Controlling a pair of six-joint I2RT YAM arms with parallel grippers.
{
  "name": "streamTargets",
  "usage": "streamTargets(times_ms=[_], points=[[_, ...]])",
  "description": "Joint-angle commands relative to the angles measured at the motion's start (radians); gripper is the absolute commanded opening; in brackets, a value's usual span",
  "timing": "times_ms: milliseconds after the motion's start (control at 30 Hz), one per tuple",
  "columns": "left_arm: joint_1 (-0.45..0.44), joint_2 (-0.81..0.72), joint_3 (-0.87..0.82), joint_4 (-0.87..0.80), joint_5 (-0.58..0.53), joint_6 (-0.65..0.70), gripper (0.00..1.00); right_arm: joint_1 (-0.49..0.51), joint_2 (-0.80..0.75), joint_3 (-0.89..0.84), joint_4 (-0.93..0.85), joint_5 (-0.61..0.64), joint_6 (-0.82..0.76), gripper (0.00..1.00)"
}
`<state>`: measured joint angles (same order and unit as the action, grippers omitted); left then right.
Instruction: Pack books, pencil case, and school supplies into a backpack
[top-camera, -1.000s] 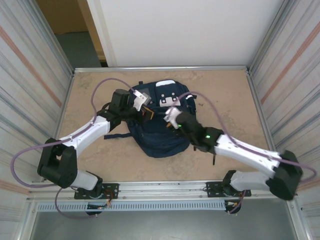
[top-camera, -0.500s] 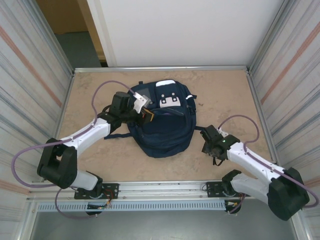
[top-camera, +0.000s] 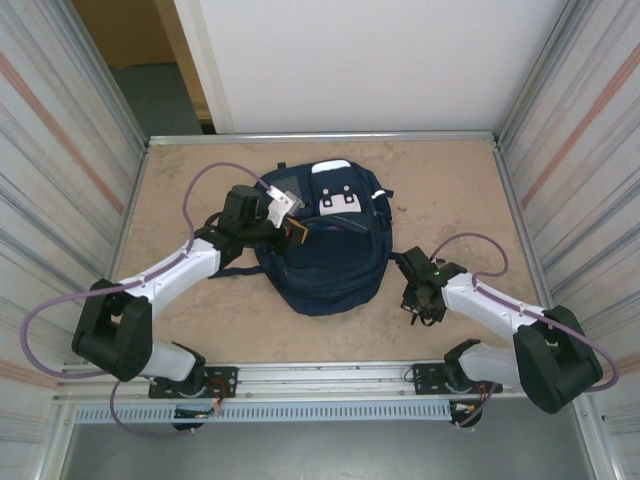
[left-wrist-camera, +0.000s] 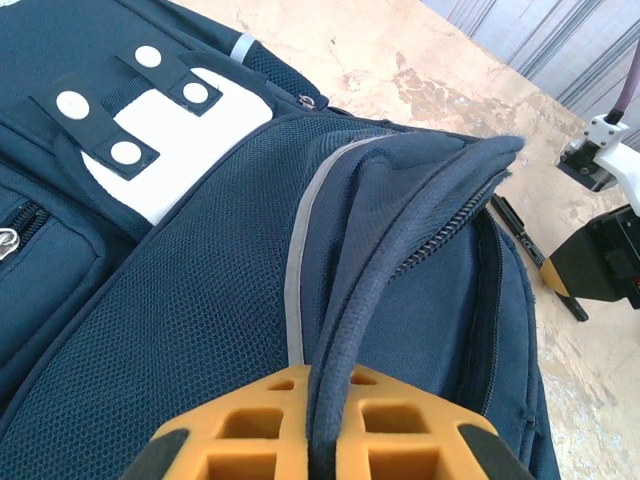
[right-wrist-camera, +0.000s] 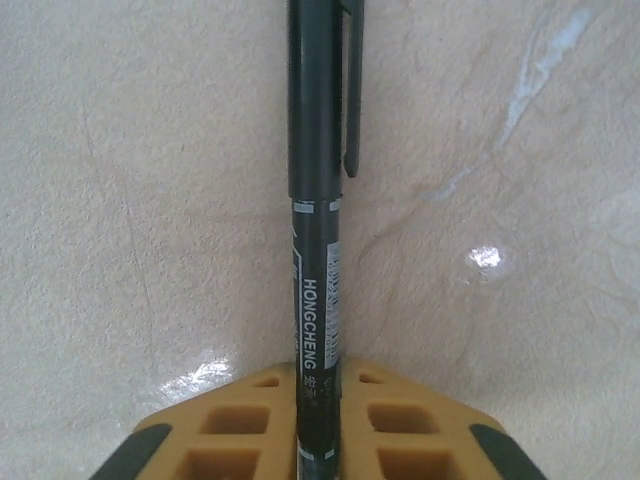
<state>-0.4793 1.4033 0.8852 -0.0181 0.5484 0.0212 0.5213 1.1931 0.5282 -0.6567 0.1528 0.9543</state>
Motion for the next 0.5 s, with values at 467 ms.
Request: streamTargets(times_ms=[467], points=[[-0.012,-0.035,0.086,-0.035,0.044,-0.067,0.00,0.189,-0.235,0.224,0.004,0.070,-0.187,0.06]])
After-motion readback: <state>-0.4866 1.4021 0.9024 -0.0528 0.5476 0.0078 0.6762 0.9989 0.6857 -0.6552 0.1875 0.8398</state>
